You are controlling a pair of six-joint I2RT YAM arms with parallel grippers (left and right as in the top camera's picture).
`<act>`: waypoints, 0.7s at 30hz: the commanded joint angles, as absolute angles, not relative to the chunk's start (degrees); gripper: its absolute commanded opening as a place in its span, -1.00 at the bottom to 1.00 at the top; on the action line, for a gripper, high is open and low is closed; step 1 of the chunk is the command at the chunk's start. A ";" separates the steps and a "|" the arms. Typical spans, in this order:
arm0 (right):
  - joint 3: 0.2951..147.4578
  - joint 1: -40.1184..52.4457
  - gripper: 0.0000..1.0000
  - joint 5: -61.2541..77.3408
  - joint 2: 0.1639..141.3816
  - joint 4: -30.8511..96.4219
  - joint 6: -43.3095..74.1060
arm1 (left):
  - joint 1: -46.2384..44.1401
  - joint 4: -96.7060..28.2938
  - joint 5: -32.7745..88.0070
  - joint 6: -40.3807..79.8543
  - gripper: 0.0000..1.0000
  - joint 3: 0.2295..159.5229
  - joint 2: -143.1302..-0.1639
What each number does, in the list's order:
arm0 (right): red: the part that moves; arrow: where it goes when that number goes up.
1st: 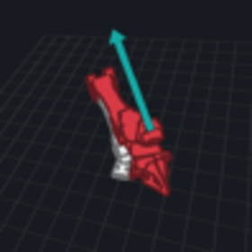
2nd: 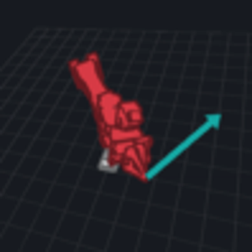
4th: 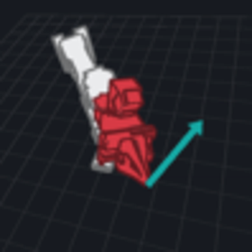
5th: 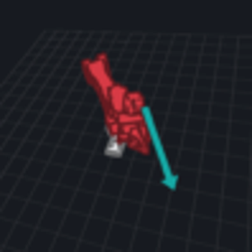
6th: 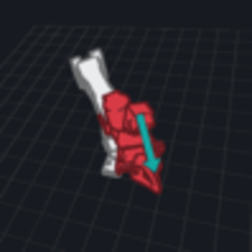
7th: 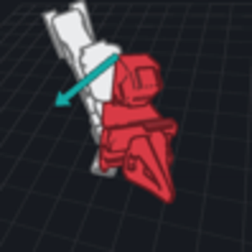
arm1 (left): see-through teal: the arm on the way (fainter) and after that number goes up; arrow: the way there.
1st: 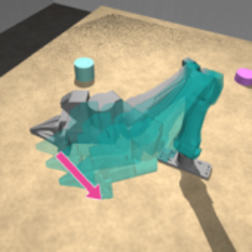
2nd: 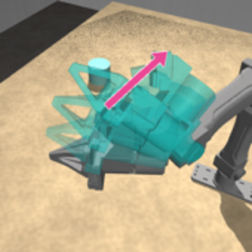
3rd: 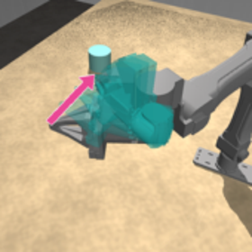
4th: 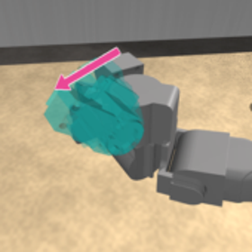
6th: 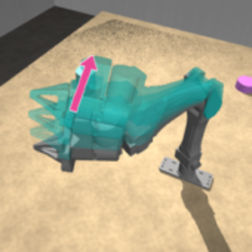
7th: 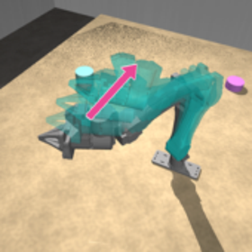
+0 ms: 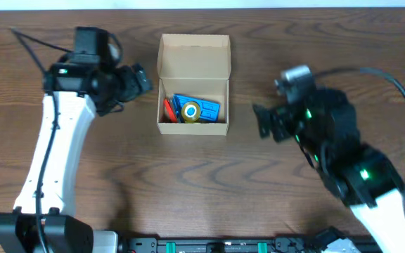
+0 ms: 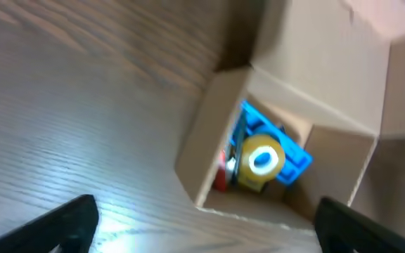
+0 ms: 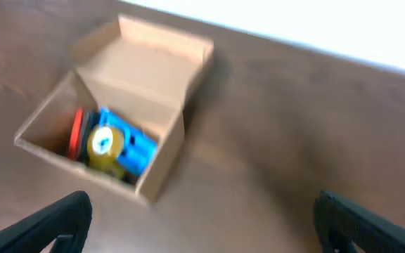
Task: Pack container
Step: 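Raise both grippers to the box's left and right lid flaps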
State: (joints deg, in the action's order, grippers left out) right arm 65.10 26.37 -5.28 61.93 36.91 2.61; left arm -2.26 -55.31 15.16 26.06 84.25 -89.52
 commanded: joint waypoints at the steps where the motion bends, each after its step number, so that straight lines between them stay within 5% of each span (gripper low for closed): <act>1: 69.28 25.82 -0.03 -4.78 67.57 33.65 -1.34 | 0.99 -54.15 16.32 25.30 0.45 85.30 -88.38; 4: 69.65 24.82 -0.85 -4.78 72.01 28.32 0.60 | 3.11 -51.29 14.20 25.50 -0.07 85.30 -88.47; 8: 69.65 21.52 -0.97 -2.98 77.36 24.32 10.41 | 4.19 -47.57 10.59 25.98 -0.86 85.27 -89.08; 21: 69.63 11.20 -0.97 8.60 94.11 19.16 34.46 | 4.23 -36.12 10.11 26.87 -0.89 85.27 -101.43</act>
